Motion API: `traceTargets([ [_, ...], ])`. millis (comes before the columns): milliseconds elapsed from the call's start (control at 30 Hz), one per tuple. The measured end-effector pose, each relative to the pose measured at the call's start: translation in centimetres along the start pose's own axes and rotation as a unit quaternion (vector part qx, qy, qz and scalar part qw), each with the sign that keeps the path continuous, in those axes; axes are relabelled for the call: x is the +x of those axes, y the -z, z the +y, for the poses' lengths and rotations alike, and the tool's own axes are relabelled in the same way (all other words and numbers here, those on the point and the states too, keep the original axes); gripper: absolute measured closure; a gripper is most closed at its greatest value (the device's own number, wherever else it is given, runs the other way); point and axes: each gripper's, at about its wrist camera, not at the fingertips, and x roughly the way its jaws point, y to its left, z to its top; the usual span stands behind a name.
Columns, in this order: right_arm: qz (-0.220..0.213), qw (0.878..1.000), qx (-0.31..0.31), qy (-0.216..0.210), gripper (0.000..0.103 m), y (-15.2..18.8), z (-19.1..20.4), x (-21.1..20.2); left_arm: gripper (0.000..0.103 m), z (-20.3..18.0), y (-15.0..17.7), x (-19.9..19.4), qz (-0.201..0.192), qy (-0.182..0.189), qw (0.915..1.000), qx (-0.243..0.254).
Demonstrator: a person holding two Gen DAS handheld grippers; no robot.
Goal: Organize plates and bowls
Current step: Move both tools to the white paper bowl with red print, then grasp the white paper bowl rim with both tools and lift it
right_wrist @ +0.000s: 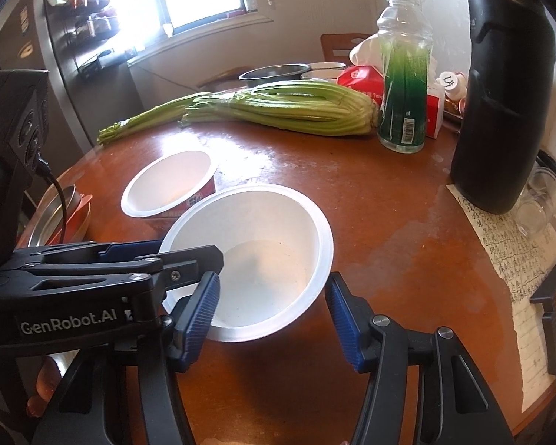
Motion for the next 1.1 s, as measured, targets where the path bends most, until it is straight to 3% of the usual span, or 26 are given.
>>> traceTargets([
  [700, -0.041, 0.999, -0.029, 0.000, 0.048, 0.3, 2.8, -3.6, 0.052, 0.2, 1.4, -4.7, -0.043, 0.006, 0.9990, 0.009],
  [867, -0.032, 0.999, -0.025, -0.004, 0.048, 0.6, 3.1, -3.6, 0.052, 0.4, 1.7, -5.1, -0.044, 0.011, 0.9989, 0.009],
  [1000, -0.019, 1.000, -0.010, -0.022, 0.048, 1.2, 2.9, -3.0, 0.051, 0.7, 1.8, -4.7, -0.032, 0.043, 0.9986, -0.001],
  [1100, -0.022, 1.000, -0.003, -0.008, 0.048, 1.3, 2.4, -3.3, 0.051, 0.9, 1.8, -4.5, -0.033, 0.026, 0.9991, -0.003],
])
